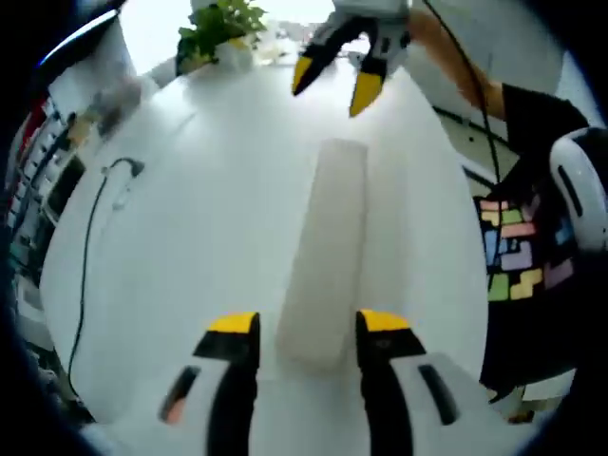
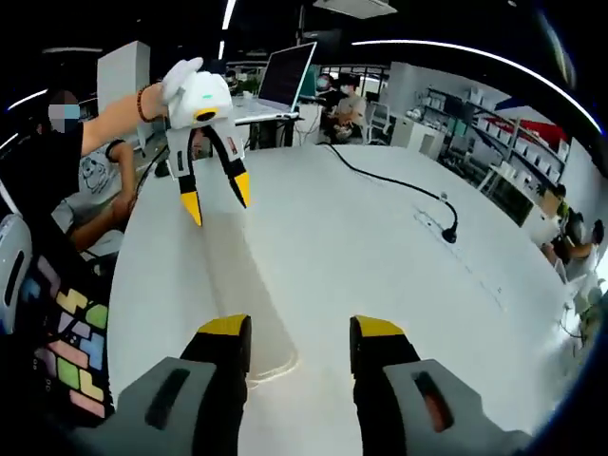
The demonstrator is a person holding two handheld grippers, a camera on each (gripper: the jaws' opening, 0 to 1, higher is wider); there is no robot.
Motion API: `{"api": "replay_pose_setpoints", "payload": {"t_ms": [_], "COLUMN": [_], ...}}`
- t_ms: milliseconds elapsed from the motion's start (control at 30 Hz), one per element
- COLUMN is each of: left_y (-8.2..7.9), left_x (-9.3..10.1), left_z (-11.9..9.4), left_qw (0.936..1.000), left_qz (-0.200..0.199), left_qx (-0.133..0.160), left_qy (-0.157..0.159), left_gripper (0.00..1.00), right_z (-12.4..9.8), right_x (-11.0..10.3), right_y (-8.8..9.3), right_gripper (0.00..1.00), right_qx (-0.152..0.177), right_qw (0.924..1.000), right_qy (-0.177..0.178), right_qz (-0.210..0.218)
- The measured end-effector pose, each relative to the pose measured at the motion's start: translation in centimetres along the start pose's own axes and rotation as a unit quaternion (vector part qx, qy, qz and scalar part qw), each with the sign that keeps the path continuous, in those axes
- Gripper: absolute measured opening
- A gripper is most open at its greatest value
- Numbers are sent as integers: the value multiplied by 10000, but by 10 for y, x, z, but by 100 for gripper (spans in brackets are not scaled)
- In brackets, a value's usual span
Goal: Arrange the utensils inside the cutlery case until each visible utensil rests in its matching compartment.
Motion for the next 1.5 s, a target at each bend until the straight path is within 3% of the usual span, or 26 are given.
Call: {"api": "replay_pose_setpoints", "payload": {"t_ms": [33, 133, 200, 233, 333, 400, 467, 500, 567, 700, 733, 833, 900, 967, 1000, 1033, 1067, 1100, 1200, 1267, 1333, 1400, 1500], "left_y": [-10, -12, -20, -24, -27, -26, -22, -17, -10, 7, 11, 28, 39, 49, 49, 48, 46, 46, 53, 57, 58, 60, 63], "left_x": [-7, -10, -11, -15, -18, -15, -13, -11, -9, -1, 2, 5, 7, 6, 7, 9, 10, 12, 18, 19, 18, 19, 21], "left_z": [-6, -14, -20, -27, -39, -50, -55, -58, -63, -76, -78, -86, -89, -90, -92, -95, -100, -105, -112, -118, -129, -134, -139], "left_qw": [9988, 9954, 9868, 9793, 9604, 9422, 9353, 9304, 9222, 8940, 8898, 8647, 8541, 8569, 8564, 8518, 8413, 8320, 8260, 8203, 8069, 7991, 7908], "left_qz": [-115, -148, -387, -462, -689, -788, -696, -635, -614, -829, -848, -1075, -1263, -1280, -1195, -1128, -1135, -1175, -1264, -1322, -1228, -1283, -1428], "left_qx": [463, 937, 1550, 1928, 2597, 3071, 3177, 3199, 3243, 3589, 3612, 3771, 3764, 3340, 3299, 3373, 3515, 3620, 3588, 3609, 3644, 3676, 3768], "left_qy": [85, -100, -263, -410, -742, -1079, -1394, -1674, -2017, -2552, -2656, -3138, -3359, -3712, -3787, -3846, -3946, -4036, -4160, -4236, -4483, -4582, -4607], "left_gripper": [37, 37, 37, 37, 36, 36, 37, 37, 39, 41, 42, 47, 51, 54, 58, 63, 70, 74, 83, 93, 97, 100, 100], "right_z": [-5, -18, -29, -32, -41, -51, -62, -70, -85, -105, -109, -116, -121, -127, -131, -134, -140, -148, -168, -177, -186, -196, -203], "right_x": [0, 1, 0, 0, 5, 11, 17, 23, 29, 25, 21, 15, 12, 9, 10, 9, 8, 9, 8, 6, 4, 1, -5], "right_y": [3, 12, 23, 32, 51, 66, 75, 78, 83, 85, 85, 85, 88, 93, 95, 96, 97, 98, 108, 114, 111, 107, 105], "right_gripper": [43, 43, 43, 43, 42, 41, 43, 47, 54, 52, 52, 54, 57, 61, 65, 69, 74, 78, 83, 88, 100, 99, 99], "right_qx": [168, 423, 597, 728, 923, 1061, 1269, 1477, 1643, 1774, 1811, 1878, 1888, 1887, 1821, 1745, 1702, 1731, 1711, 1674, 1804, 2063, 2104], "right_qw": [9996, 9976, 9960, 9939, 9874, 9803, 9701, 9583, 9476, 9359, 9332, 9271, 9221, 9170, 9136, 9139, 9118, 9045, 8840, 8805, 8765, 8676, 8677], "right_qy": [73, 334, 450, 528, 830, 1192, 1577, 1913, 2309, 2753, 2828, 3013, 3155, 3299, 3413, 3464, 3565, 3726, 4165, 4258, 4354, 4390, 4354], "right_qz": [234, 426, 483, 645, 984, 1166, 1338, 1521, 1472, 1295, 1279, 1200, 1210, 1212, 1250, 1194, 1121, 1143, 1256, 1239, 984, 1095, 1150]}}
Point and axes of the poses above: the point that each gripper's makers call its tool centre point, and the gripper's own axes: z roughly forward along the fingers, x roughly to its right, y roughly out of its underside, the point moved 2 cm from there along -z, roughly backward along the fingers, and after that the axes turned 1 degree about y, right-handed, at the moved point
